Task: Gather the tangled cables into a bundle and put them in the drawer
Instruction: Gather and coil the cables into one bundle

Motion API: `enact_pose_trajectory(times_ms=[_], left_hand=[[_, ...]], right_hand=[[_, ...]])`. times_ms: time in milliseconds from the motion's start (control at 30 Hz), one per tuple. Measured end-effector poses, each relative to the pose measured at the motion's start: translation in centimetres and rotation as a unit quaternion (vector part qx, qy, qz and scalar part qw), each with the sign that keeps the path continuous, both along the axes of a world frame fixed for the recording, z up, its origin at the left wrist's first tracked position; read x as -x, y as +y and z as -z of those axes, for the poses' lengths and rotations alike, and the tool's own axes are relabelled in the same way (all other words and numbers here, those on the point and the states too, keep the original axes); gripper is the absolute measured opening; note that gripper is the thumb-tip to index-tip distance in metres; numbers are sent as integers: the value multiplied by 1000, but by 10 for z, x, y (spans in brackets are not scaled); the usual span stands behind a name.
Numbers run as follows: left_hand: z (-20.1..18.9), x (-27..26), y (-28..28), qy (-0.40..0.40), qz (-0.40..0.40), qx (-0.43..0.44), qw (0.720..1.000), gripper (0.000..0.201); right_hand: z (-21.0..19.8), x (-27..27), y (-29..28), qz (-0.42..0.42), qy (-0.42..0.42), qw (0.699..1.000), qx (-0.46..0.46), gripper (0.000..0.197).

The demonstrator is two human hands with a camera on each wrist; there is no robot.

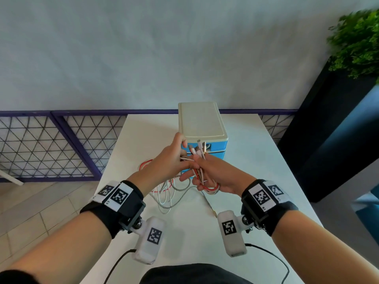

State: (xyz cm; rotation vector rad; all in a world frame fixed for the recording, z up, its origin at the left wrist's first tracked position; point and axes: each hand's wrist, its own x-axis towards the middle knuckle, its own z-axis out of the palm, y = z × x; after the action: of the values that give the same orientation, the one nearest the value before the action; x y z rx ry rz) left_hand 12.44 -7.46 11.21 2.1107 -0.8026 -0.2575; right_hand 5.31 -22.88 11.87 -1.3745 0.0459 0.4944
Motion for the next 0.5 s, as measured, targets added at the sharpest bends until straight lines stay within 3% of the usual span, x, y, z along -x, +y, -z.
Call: enact_pose_trajectory(times_ms=[133,233,367,500], left_hand=[[1,-5,2,21,9,-13,1000,54],[-2,-10,6,105,9,-21,994,52],[5,-14,14,143,50,-95,984,42],[21,-11,16,144,75,-50,985,37]], right_hand=[[0,-1,0,11,27,1000,10,39],[-2,-4,-5,26,21,998,45,30],[-9,-7,-7,44,-11,990,131,28],[-14,-9,4,117,-6,979,168,32]])
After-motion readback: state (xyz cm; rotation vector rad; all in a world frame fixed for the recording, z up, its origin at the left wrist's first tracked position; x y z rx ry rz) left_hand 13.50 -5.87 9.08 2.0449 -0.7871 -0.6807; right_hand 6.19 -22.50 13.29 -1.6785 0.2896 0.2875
